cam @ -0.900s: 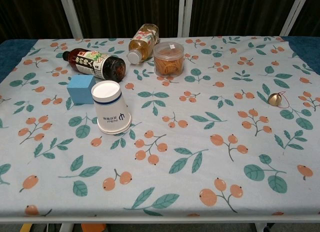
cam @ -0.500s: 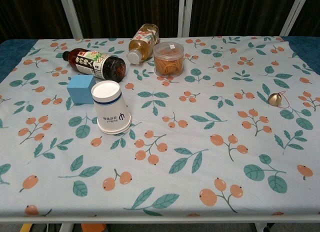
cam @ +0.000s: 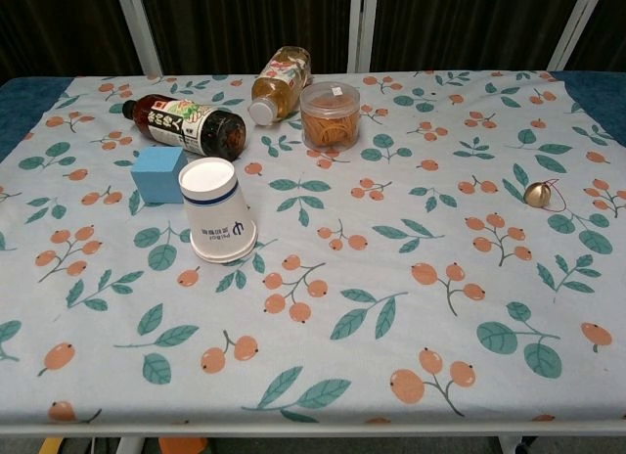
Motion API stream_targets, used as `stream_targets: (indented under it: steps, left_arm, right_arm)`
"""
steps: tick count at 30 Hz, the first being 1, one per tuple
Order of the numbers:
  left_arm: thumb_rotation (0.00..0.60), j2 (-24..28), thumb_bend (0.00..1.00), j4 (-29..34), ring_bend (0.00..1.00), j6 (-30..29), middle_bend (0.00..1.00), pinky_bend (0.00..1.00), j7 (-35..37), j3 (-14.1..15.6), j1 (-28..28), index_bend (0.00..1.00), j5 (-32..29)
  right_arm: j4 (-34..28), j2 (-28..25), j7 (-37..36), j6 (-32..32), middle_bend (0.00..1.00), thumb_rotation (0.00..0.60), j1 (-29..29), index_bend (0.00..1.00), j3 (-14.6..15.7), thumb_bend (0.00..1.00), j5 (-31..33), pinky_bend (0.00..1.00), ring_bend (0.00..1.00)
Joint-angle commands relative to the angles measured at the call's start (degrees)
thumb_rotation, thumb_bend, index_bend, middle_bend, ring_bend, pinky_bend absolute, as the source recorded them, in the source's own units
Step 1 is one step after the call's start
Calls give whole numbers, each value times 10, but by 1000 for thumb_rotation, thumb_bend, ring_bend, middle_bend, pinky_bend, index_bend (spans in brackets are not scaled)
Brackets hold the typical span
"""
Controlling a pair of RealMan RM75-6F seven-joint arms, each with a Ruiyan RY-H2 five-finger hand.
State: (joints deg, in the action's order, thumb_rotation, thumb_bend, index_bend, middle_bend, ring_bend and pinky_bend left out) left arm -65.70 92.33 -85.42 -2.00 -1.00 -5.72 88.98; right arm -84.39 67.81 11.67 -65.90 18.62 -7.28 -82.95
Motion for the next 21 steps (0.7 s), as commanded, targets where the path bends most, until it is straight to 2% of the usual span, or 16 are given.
stream_targets:
  steps: [1, 11, 16, 21]
  left_arm:
    - [600, -1, 0, -3, 0, 1, 49, 47, 2, 0, 1, 36, -3]
    - [600, -6, 0, -12, 0, 4, 49, 47, 6, 1, 1, 36, -6]
    - [600, -7, 0, -13, 0, 1, 49, 47, 11, -2, 1, 36, -8]
    - [600, -8, 0, -15, 0, 4, 49, 47, 12, -1, 0, 36, -10]
  right_arm:
    - [-1, 14, 45, 51, 0, 600, 42, 0, -8, 101, 17, 0, 0]
    - [10, 59, 115, 117, 0, 600, 100, 4, -8, 103, 54, 0, 0]
    - [19, 74, 129, 135, 0, 600, 121, 105, -11, 104, 72, 0, 0]
    - [29, 85, 139, 156, 0, 600, 144, 167, -15, 104, 92, 0, 0]
